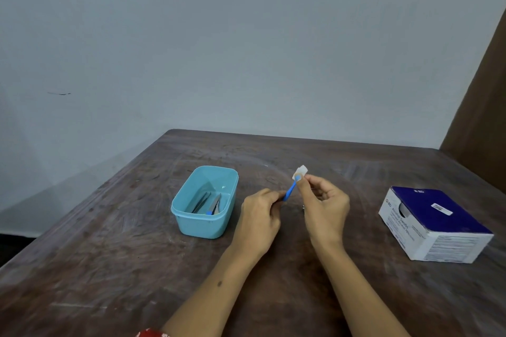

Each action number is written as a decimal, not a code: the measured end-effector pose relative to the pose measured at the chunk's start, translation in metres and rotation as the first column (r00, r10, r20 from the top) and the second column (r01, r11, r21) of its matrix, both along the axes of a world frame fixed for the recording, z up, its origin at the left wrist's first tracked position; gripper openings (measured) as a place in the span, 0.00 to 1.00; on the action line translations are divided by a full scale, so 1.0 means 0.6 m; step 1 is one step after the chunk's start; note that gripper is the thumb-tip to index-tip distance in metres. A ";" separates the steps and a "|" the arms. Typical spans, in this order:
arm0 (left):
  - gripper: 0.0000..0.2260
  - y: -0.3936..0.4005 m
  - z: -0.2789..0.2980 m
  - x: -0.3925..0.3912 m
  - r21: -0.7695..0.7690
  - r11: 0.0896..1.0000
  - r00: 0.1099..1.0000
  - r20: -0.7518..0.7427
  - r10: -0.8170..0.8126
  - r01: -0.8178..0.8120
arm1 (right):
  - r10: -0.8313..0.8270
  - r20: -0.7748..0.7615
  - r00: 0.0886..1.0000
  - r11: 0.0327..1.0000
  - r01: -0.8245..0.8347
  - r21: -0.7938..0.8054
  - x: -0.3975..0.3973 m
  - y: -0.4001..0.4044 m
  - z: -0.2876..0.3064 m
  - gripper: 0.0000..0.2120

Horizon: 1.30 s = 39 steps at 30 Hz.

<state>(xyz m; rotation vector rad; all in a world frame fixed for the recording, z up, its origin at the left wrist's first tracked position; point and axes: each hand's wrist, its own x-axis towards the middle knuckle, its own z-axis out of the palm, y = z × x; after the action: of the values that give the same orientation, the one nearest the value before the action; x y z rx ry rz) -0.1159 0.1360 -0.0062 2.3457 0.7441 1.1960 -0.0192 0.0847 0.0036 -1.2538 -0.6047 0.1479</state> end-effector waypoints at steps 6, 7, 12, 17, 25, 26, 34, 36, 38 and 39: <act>0.12 -0.001 -0.001 0.002 -0.009 1.000 0.999 -0.028 -0.029 0.029 | -0.063 -0.079 0.995 0.993 0.071 0.099 0.008 -0.002 0.006 0.04; 0.12 -0.001 -0.001 0.002 -0.006 1.000 0.999 -0.023 -0.023 0.023 | -0.062 -0.068 0.996 0.994 0.068 0.088 0.008 -0.002 0.005 0.04; 0.12 0.005 -0.002 0.001 -0.017 0.999 0.995 0.083 0.048 -0.047 | -0.093 -0.025 0.995 0.994 0.094 0.057 0.008 0.000 0.001 0.06; 0.11 0.004 -0.002 0.001 -0.039 0.997 0.992 0.105 0.071 -0.067 | -0.038 0.127 0.991 0.999 0.039 -0.007 0.007 -0.004 -0.003 0.11; 0.14 0.002 0.000 0.000 -0.035 0.999 0.997 0.063 0.032 -0.030 | 0.069 0.280 0.958 0.995 -0.044 -0.094 -0.003 -0.008 -0.001 0.06; 0.13 0.003 0.000 0.000 -0.034 0.999 0.997 0.062 0.033 -0.031 | 0.072 0.278 0.958 0.994 -0.048 -0.093 -0.004 -0.008 -0.001 0.05; 0.14 0.004 -0.003 0.000 0.002 1.000 1.000 0.028 0.014 -0.014 | 0.078 0.274 0.959 0.990 -0.042 -0.134 0.002 -0.006 -0.005 0.07; 0.13 0.003 -0.003 0.000 0.000 1.000 1.000 0.013 0.005 -0.005 | 0.077 0.185 0.980 0.994 -0.060 -0.095 0.001 -0.006 -0.001 0.08; 0.13 0.001 -0.002 0.001 0.003 1.000 1.000 0.000 -0.015 0.015 | 0.072 0.089 0.993 0.997 -0.069 -0.029 0.000 -0.007 0.005 0.08; 0.13 -0.001 -0.002 0.001 0.006 1.000 1.000 -0.001 -0.021 0.021 | 0.070 0.066 0.995 0.998 -0.069 -0.011 -0.001 -0.007 0.007 0.07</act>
<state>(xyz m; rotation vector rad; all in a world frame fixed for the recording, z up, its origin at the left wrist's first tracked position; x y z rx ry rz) -0.1152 0.1355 -0.0071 2.3535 0.7161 1.1896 -0.0198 0.0806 0.0077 -1.2507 -0.7064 0.1674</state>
